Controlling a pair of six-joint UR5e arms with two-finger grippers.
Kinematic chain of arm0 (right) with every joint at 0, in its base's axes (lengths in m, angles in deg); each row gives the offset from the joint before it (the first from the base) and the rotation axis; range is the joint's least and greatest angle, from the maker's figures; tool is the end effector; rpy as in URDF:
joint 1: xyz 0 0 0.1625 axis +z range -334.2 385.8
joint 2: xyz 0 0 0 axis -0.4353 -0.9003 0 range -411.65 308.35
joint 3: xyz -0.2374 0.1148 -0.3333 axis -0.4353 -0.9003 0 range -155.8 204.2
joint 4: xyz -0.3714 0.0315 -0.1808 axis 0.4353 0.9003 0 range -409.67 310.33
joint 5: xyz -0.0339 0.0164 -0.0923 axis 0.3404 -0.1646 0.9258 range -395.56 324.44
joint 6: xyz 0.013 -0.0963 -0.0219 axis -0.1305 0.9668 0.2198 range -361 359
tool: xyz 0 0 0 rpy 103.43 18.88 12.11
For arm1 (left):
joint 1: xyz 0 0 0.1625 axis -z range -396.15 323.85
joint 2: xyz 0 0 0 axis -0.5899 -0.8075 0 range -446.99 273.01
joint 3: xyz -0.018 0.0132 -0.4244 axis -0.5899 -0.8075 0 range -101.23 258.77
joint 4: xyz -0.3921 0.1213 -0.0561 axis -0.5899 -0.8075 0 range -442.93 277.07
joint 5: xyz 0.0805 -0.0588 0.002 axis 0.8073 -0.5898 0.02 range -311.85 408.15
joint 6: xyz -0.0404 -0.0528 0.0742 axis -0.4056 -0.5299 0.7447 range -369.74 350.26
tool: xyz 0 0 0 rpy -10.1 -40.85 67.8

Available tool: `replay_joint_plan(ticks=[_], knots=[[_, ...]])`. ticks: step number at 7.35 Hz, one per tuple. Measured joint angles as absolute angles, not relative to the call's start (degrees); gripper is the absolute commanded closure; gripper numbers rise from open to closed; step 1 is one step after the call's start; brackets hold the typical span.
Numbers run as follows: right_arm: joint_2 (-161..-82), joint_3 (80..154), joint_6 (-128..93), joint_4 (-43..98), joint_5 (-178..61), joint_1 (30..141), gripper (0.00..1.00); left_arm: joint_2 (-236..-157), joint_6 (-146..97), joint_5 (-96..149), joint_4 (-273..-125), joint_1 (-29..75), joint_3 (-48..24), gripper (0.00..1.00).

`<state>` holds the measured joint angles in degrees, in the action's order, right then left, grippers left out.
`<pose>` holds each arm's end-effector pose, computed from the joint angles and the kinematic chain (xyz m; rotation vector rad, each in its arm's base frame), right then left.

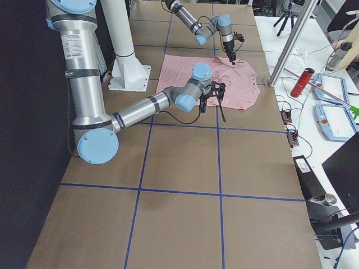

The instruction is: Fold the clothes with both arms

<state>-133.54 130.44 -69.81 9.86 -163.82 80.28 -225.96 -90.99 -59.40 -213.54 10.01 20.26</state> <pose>-0.2547 -0.4800 0.3851 0.0778 -1.1007 0.2017 0.4991 -0.6688 0.2893 0.2173 1.0293 -0.4370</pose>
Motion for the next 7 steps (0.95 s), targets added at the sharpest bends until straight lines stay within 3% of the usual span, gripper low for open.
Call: replay_joint_plan(ticks=[3, 5, 7], knots=[[-130.1, 131.3, -81.4, 10.3, -146.5, 64.9, 0.01, -215.2, -94.5, -64.4, -212.9, 10.4, 5.0, 0.25], [-130.4, 133.8, -96.8, 11.2, -135.4, 53.2, 0.07, -208.5, -94.7, -68.1, -212.8, 10.3, -5.6, 0.25], [-131.1, 139.6, -108.8, 21.1, -125.2, 41.6, 0.08, -206.2, -94.7, -68.8, -212.8, 10.1, -9.4, 0.25]])
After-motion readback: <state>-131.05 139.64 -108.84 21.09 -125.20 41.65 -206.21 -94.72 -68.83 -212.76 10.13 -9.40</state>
